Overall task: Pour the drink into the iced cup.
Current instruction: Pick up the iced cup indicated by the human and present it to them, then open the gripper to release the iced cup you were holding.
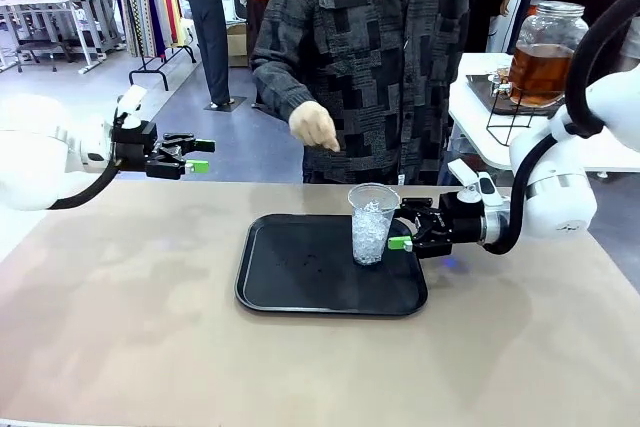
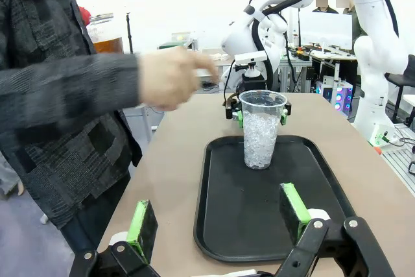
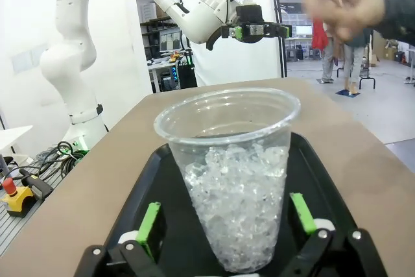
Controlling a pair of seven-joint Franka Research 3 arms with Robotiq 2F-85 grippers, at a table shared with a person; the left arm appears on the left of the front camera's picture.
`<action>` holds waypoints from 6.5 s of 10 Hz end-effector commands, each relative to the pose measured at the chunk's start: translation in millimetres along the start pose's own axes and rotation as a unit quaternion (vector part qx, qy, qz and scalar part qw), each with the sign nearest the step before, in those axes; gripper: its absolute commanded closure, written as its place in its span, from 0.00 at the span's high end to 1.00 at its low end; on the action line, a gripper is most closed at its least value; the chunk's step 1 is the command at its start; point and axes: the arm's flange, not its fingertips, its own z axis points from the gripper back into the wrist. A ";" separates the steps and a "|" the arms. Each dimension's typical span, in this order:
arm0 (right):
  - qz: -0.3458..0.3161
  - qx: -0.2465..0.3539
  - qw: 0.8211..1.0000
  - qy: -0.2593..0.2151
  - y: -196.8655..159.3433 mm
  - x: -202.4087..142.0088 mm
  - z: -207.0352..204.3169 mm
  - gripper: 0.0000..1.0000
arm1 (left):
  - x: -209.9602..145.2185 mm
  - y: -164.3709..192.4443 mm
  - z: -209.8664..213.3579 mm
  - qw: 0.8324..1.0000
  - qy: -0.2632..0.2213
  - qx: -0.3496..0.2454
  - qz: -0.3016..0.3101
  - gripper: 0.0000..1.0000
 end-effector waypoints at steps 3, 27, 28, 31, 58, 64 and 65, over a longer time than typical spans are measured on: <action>0.009 -0.004 1.000 0.000 -9.1 1.7 -20.9 1.00 | 1.2 -0.4 0.2 1.000 0.000 0.000 -0.001 1.00; -0.044 0.036 0.998 -0.025 -27.7 141.3 -11.2 0.64 | 1.2 -0.4 0.2 1.000 0.000 0.000 -0.001 1.00; -0.043 0.034 0.998 -0.033 -34.0 159.2 -8.3 0.64 | 1.2 -0.4 0.2 1.000 0.000 0.000 -0.001 1.00; -0.031 0.030 0.999 -0.033 -30.3 163.3 -8.3 0.64 | 1.2 -0.4 0.2 1.000 0.000 0.000 -0.001 1.00; -0.031 0.030 0.999 -0.033 -30.3 163.3 -8.3 0.64 | 1.2 -0.4 0.2 1.000 0.000 0.000 -0.001 1.00; -0.042 0.032 0.998 -0.035 -31.8 159.6 -5.7 0.64 | 1.2 -0.4 0.2 1.000 0.000 0.000 -0.001 1.00; -0.043 0.037 0.998 -0.041 -31.8 159.6 -2.3 0.75 | 1.2 -0.4 0.2 1.000 0.000 0.000 -0.001 1.00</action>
